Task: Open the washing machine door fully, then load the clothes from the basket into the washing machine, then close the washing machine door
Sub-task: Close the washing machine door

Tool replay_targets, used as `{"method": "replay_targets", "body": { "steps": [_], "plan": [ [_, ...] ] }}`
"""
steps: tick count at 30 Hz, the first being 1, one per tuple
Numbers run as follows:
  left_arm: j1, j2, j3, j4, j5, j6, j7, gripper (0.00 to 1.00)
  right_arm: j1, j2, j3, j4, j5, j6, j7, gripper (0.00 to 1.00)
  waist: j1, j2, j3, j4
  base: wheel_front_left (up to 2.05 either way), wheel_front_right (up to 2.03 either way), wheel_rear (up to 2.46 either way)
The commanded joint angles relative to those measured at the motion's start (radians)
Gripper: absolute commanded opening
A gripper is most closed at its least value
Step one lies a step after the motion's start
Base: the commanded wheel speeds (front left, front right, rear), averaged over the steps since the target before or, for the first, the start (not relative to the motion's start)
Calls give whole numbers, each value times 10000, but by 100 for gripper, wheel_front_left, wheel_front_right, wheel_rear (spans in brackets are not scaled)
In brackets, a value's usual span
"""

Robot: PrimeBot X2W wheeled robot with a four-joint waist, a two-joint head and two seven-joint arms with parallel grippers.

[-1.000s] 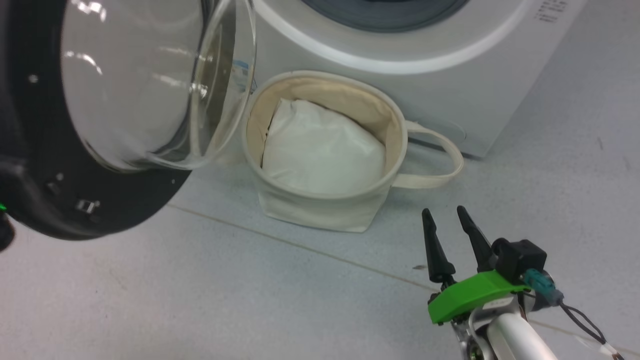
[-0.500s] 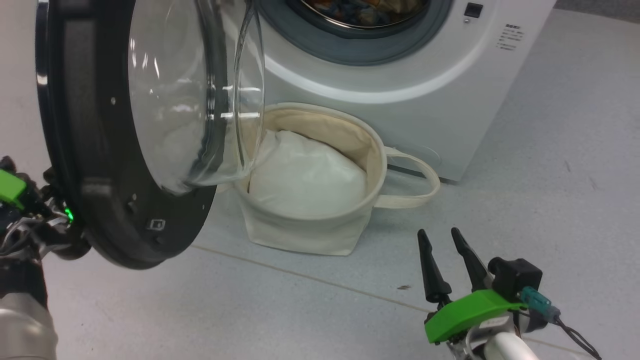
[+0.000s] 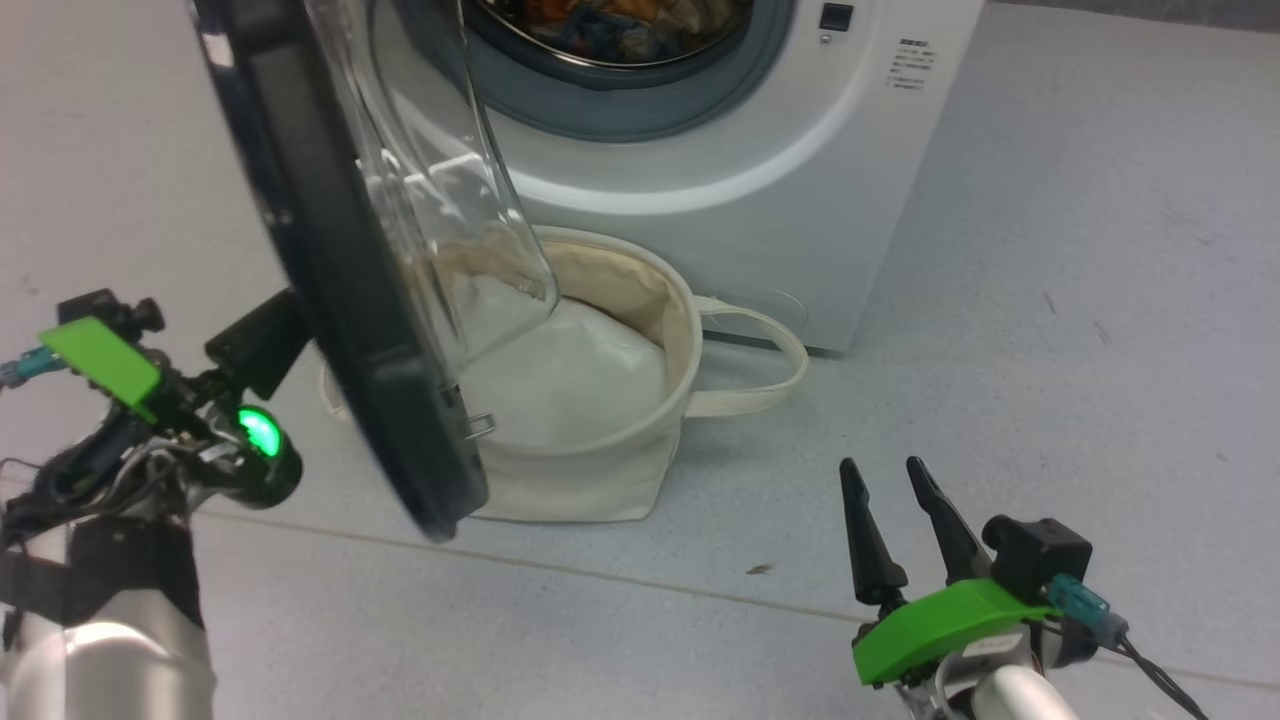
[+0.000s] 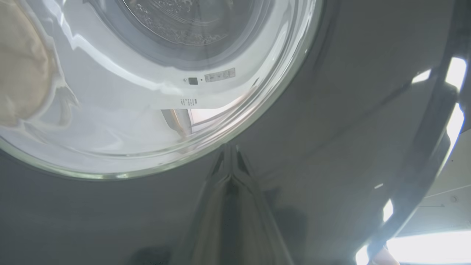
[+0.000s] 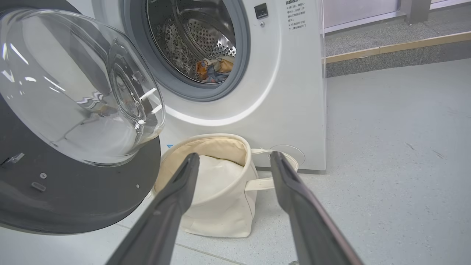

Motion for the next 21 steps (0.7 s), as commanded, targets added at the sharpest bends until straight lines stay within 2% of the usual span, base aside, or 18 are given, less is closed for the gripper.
{"method": "replay_targets", "body": {
  "steps": [1,9,21],
  "plan": [
    [-101,201,88,-468,-107,16,156,0,-42,24,191,-343,45,0,-124,100,-1,0,-14,-120,0,0,0],
    [-89,-443,-143,-693,-451,58,12,0,-176,24,180,-423,65,0,-124,100,-1,0,140,-723,0,0,0],
    [-761,-591,-680,-121,-961,-12,-533,0,-521,24,-93,-606,219,0,-124,100,-1,0,879,-2039,0,0,0]
  ]
}}
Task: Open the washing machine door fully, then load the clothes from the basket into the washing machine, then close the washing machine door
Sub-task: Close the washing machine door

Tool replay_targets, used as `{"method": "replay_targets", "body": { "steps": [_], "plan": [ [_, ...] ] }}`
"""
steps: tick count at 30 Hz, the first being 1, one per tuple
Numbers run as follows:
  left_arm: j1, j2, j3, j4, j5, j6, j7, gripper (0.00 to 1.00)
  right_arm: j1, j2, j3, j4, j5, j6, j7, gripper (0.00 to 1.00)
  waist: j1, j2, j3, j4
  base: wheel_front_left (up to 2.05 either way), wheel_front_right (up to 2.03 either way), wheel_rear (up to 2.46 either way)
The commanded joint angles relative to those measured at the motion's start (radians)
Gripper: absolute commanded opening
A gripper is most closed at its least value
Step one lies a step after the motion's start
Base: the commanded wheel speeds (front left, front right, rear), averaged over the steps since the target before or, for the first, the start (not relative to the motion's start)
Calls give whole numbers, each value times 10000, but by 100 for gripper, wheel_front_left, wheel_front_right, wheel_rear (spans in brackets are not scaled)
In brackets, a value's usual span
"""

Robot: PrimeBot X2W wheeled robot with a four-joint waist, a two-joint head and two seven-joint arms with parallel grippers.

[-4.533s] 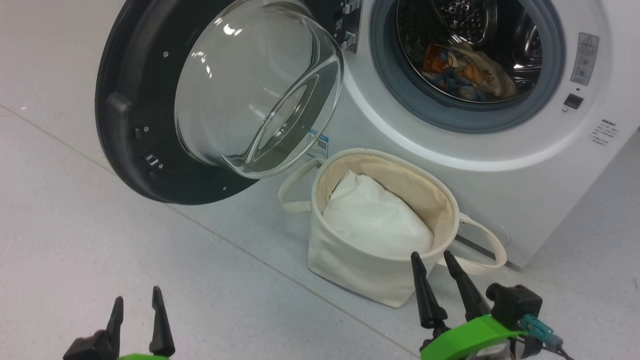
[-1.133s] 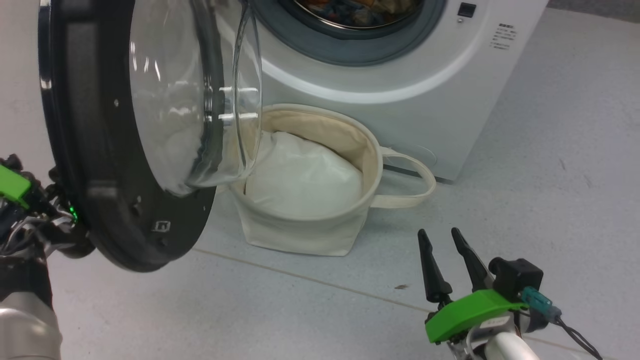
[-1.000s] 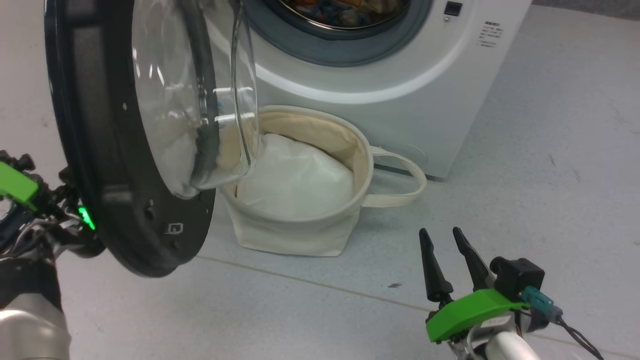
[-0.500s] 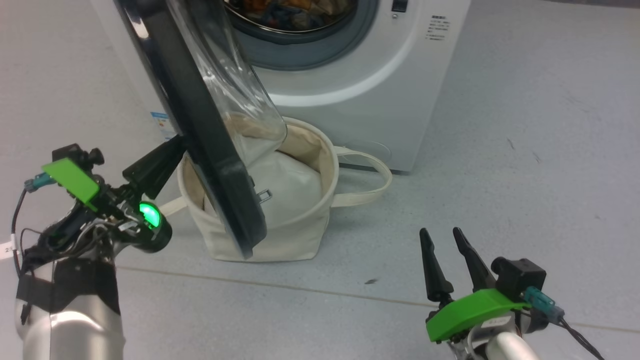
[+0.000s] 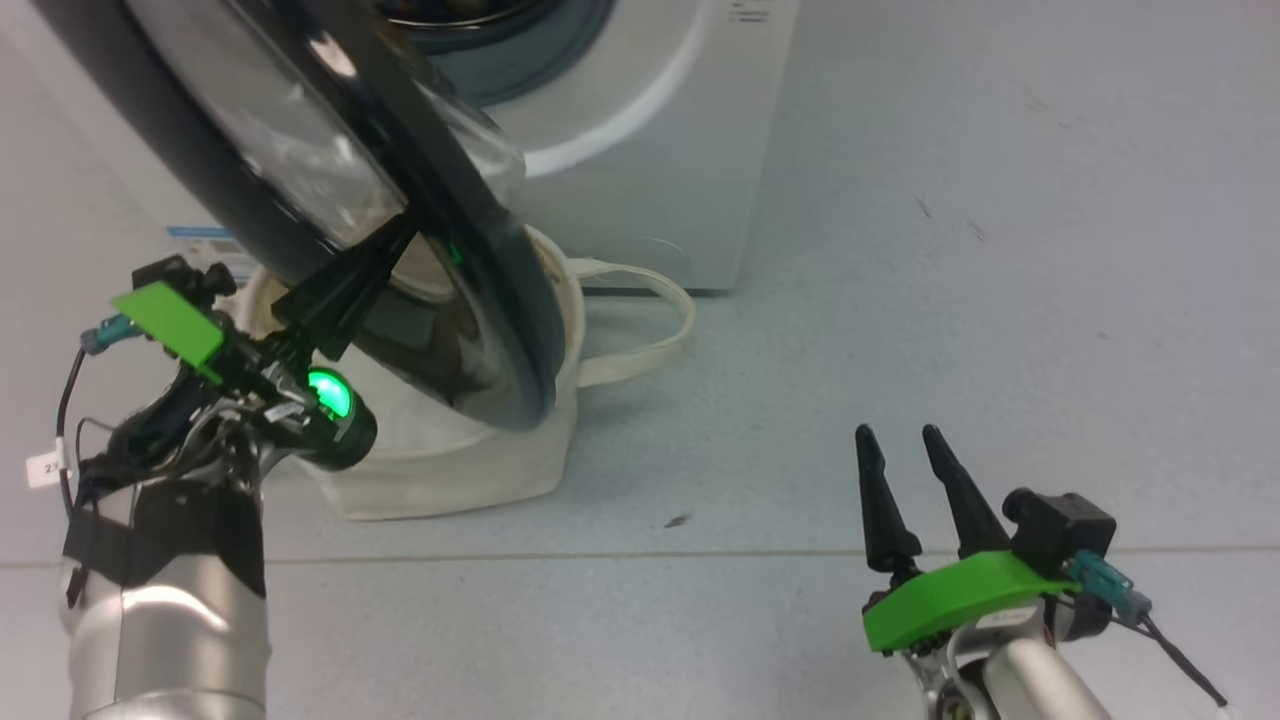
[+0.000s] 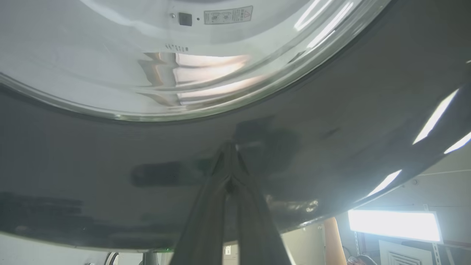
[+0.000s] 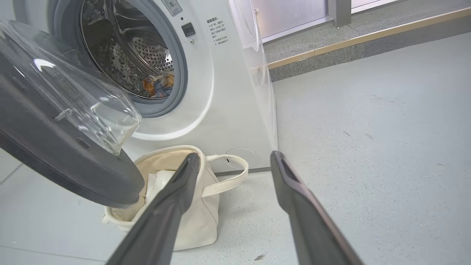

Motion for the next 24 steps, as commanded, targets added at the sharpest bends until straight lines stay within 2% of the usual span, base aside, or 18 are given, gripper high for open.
{"method": "replay_targets", "body": {
  "steps": [1,9,18,21,24],
  "plan": [
    [-401,207,53,-233,-61,-55,-42,0,-317,24,166,-363,57,0,-124,100,-1,0,238,-314,0,0,0],
    [-832,204,-398,84,48,-171,-642,0,-524,24,60,-482,203,0,-124,100,-1,0,667,-771,0,0,0],
    [-413,255,-969,-467,1014,-197,-1304,0,-593,24,-84,-567,136,0,-124,100,-1,0,711,-386,0,0,0],
    [77,338,-1240,-1304,1672,-199,-2033,0,-565,24,-92,-542,70,0,-124,100,-1,0,604,-117,0,0,0],
    [731,548,-1445,-2720,2761,-199,-3983,0,-546,24,-85,-505,-27,0,-124,100,-1,0,462,169,0,0,0]
  ]
}}
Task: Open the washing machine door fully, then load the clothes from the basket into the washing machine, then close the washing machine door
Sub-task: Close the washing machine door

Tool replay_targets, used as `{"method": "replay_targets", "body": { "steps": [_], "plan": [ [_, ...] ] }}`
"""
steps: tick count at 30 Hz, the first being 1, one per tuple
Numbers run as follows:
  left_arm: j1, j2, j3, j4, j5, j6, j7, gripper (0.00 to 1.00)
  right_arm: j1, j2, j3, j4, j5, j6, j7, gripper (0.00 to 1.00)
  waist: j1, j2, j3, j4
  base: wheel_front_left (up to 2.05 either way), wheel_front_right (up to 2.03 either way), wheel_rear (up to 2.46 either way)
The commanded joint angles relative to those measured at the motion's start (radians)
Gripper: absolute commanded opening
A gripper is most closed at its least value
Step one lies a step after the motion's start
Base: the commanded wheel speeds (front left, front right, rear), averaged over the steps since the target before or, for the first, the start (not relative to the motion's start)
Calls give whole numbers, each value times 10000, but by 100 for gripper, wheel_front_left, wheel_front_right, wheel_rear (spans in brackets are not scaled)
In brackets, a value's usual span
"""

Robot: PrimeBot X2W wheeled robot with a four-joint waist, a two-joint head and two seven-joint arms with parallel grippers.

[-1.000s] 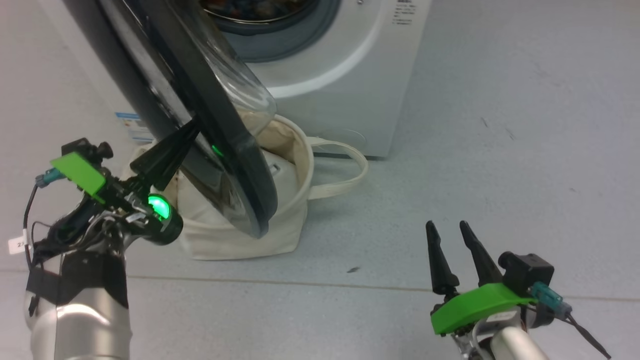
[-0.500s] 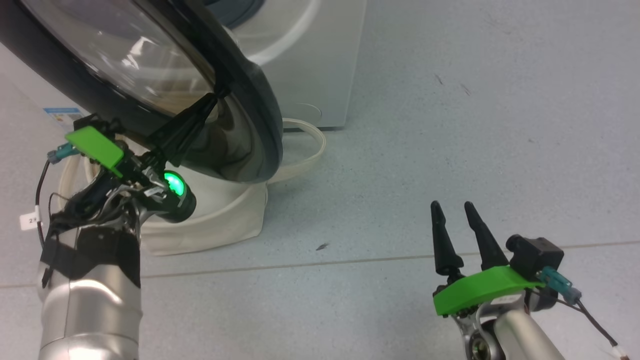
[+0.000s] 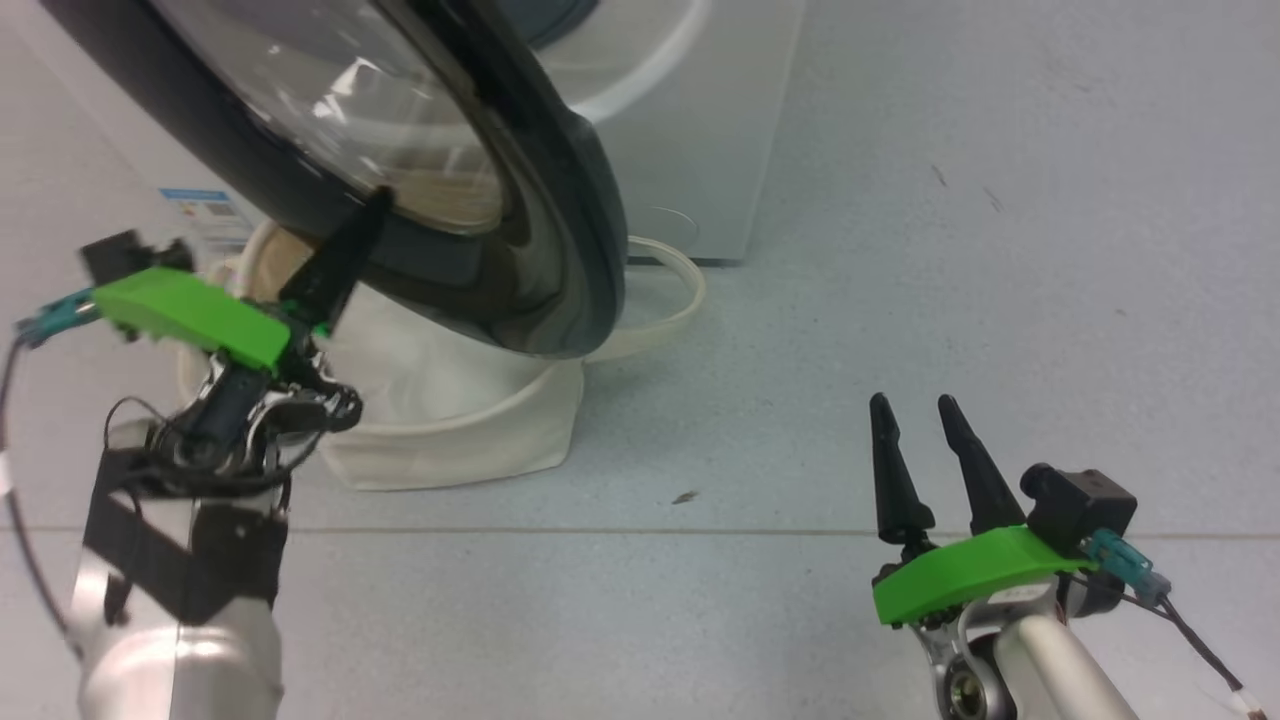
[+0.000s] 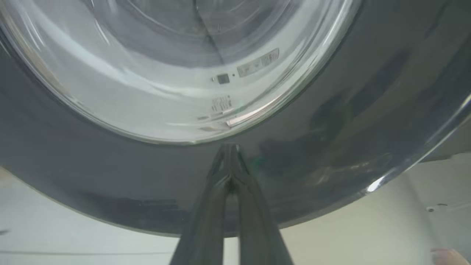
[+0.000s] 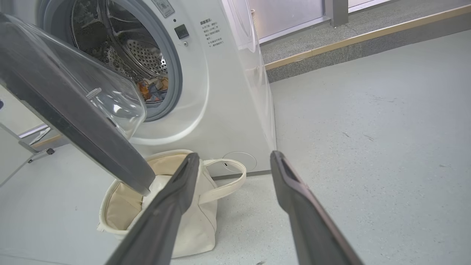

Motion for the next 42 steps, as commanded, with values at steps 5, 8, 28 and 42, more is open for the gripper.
{"method": "replay_targets", "body": {
  "steps": [5,8,28,42],
  "plan": [
    [1190,1322,-1473,-1795,2729,-69,-3423,0,-155,24,189,-274,-173,0,-124,100,0,0,-453,634,0,0,0],
    [1843,2167,-2979,-1834,4797,-70,-5801,0,-26,24,243,-281,-171,0,-124,100,0,0,-728,875,0,0,0],
    [4943,694,-2214,-3742,11805,472,-8659,99,595,24,326,-869,-119,0,-124,100,0,0,-1372,1239,0,0,0],
    [5590,210,-1587,-3956,12661,397,-8660,100,588,24,518,-1012,-426,0,-124,100,0,0,-1318,1189,0,0,0]
  ]
}}
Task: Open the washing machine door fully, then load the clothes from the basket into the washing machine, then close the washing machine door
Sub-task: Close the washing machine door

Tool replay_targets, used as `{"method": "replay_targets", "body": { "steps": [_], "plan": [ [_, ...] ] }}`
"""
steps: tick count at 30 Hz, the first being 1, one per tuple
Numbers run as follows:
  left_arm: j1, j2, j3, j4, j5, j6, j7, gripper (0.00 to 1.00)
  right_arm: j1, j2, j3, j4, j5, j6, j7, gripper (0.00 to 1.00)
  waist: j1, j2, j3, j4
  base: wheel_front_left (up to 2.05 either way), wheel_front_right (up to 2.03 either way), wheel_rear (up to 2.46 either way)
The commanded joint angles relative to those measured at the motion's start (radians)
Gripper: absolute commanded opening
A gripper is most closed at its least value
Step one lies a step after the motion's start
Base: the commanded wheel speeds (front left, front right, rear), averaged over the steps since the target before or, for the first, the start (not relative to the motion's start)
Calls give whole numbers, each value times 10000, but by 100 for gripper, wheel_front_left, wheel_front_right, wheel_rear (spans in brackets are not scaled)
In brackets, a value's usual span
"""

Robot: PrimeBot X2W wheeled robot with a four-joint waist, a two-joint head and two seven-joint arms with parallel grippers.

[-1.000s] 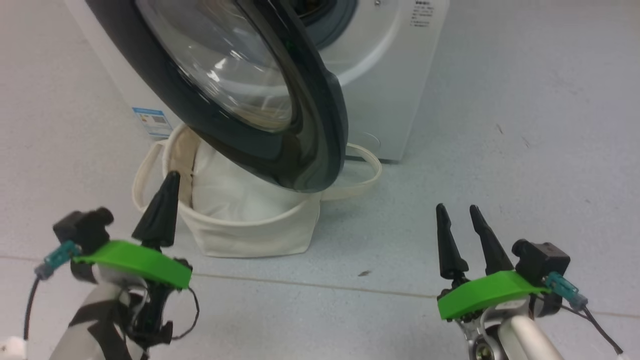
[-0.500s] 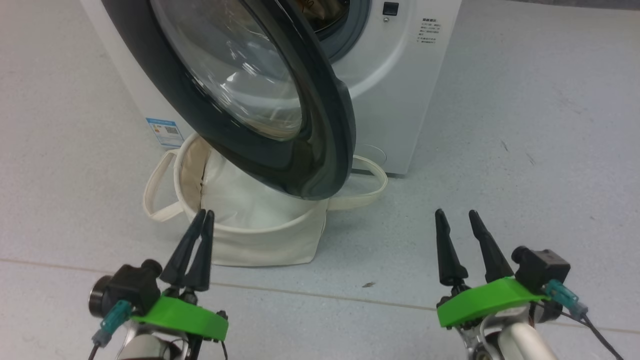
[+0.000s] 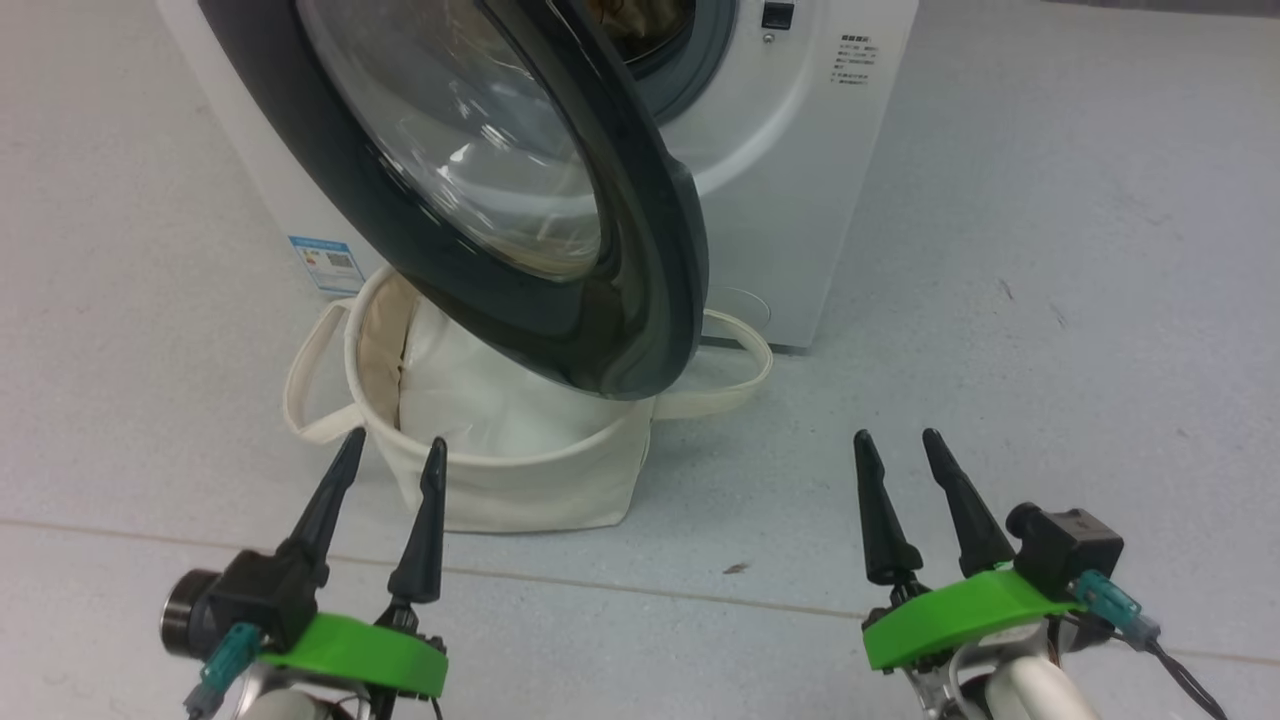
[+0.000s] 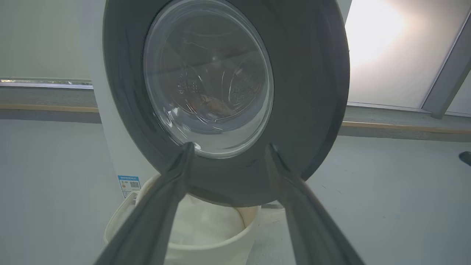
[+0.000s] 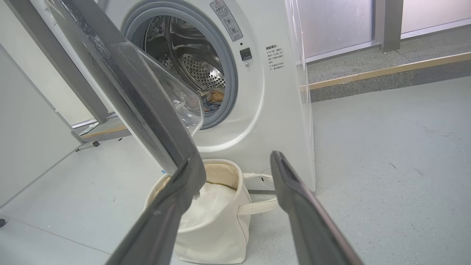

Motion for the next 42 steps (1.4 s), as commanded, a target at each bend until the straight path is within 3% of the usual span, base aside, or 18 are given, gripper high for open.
{"method": "replay_targets", "body": {
  "steps": [1,6,15,26,27,28,38,42],
  "plan": [
    [-103,39,371,-278,-21,-37,-58,100,-164,24,235,-335,-88,0,-124,100,-1,0,-36,21,0,0,0],
    [-22,2,372,-112,45,-99,-58,100,-129,24,375,-735,102,0,-124,100,-1,0,-153,112,0,0,0],
    [-139,-15,258,24,-169,-272,-58,100,-497,24,1233,-2504,-124,0,-124,100,-1,0,128,344,0,0,0],
    [-601,-17,116,72,-396,-331,-59,100,-2040,24,2619,-1133,-1584,0,-124,100,-1,0,709,718,0,0,0],
    [-663,-17,59,97,-465,-328,-59,100,-2372,24,2765,-596,-1747,0,-124,13,-1,0,797,798,0,0,0],
    [-694,-17,33,104,-494,-322,-59,100,-2535,24,2830,-289,-1804,0,-124,0,-1,0,834,835,0,0,0],
    [-1015,-18,-95,233,-762,-155,-59,100,-4214,24,3014,1838,-2443,0,-124,0,-1,0,1356,1154,0,0,0],
    [-1096,-18,-149,261,-779,-134,-59,100,-4692,24,2454,2413,-2671,0,-124,0,-1,0,1416,1300,0,0,0]
  ]
}}
